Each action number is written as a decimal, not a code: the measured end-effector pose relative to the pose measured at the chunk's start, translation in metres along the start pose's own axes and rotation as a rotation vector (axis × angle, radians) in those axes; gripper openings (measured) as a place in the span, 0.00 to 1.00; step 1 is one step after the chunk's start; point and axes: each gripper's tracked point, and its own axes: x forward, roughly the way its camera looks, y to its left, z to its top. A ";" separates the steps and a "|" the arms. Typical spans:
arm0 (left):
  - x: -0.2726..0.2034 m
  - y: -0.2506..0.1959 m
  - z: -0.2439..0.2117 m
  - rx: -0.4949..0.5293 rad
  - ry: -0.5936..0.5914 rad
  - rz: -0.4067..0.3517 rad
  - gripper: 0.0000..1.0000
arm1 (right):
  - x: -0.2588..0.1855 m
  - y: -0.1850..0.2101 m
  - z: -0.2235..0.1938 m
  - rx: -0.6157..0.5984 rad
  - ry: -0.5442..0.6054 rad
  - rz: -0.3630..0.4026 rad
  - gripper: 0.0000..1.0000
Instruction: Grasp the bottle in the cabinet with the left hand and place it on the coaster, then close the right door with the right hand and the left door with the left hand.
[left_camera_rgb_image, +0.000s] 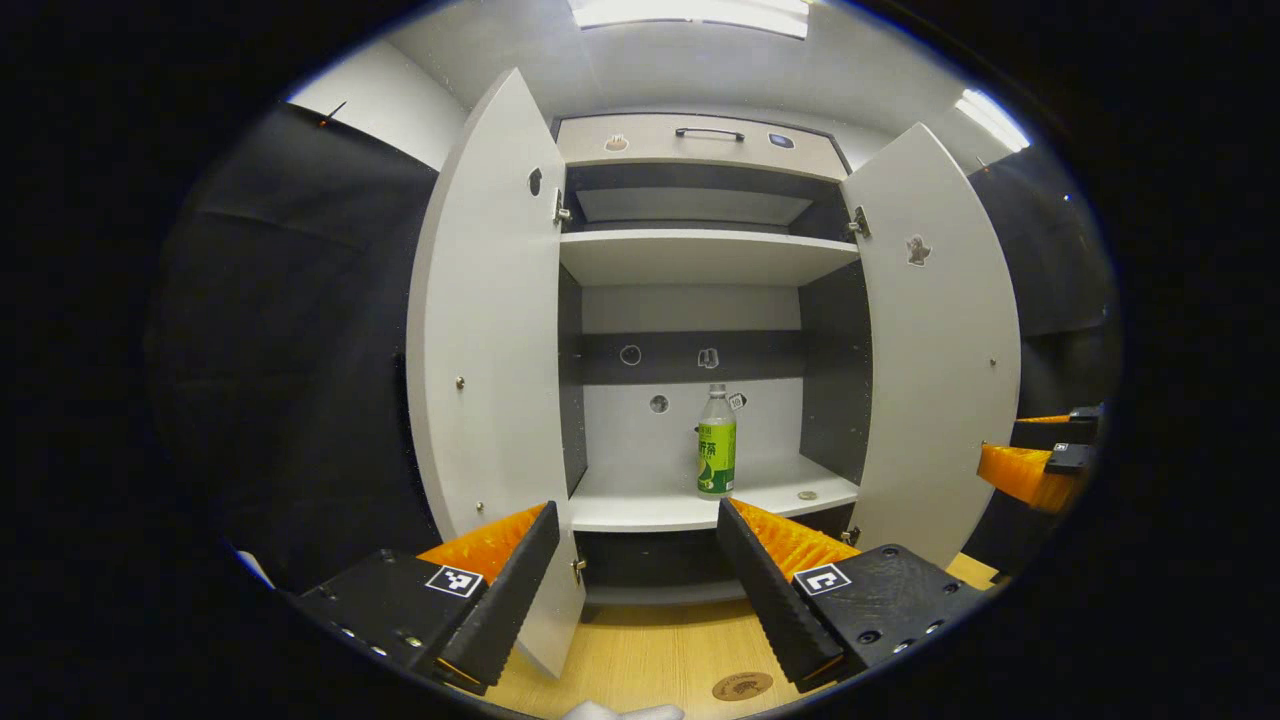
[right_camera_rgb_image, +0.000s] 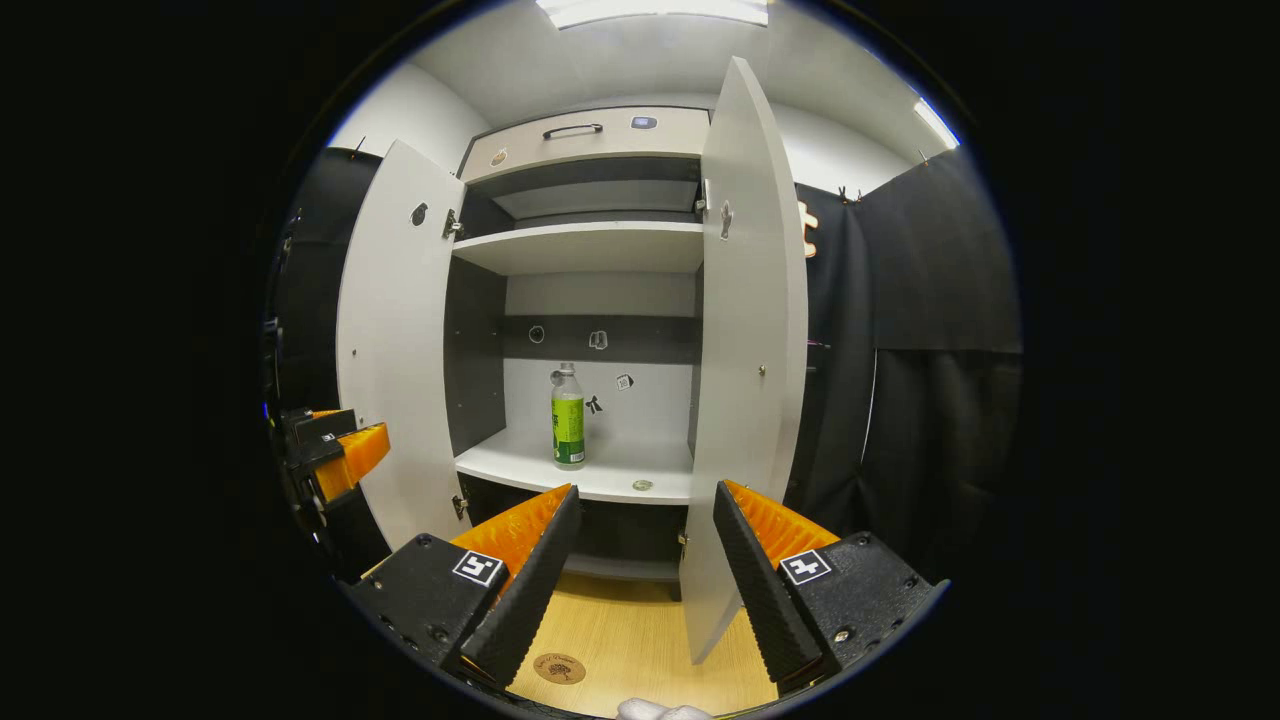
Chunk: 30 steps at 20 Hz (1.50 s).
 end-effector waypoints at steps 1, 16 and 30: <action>0.008 -0.002 0.000 -0.001 -0.006 -0.006 0.97 | -0.001 0.001 -0.001 0.006 0.003 0.004 0.83; 0.202 -0.072 0.014 -0.050 -0.083 -0.120 0.97 | 0.001 -0.005 0.021 -0.010 0.027 -0.079 0.83; 0.343 -0.109 -0.023 -0.031 -0.016 -0.063 0.97 | 0.026 -0.016 0.013 -0.044 0.076 -0.112 0.83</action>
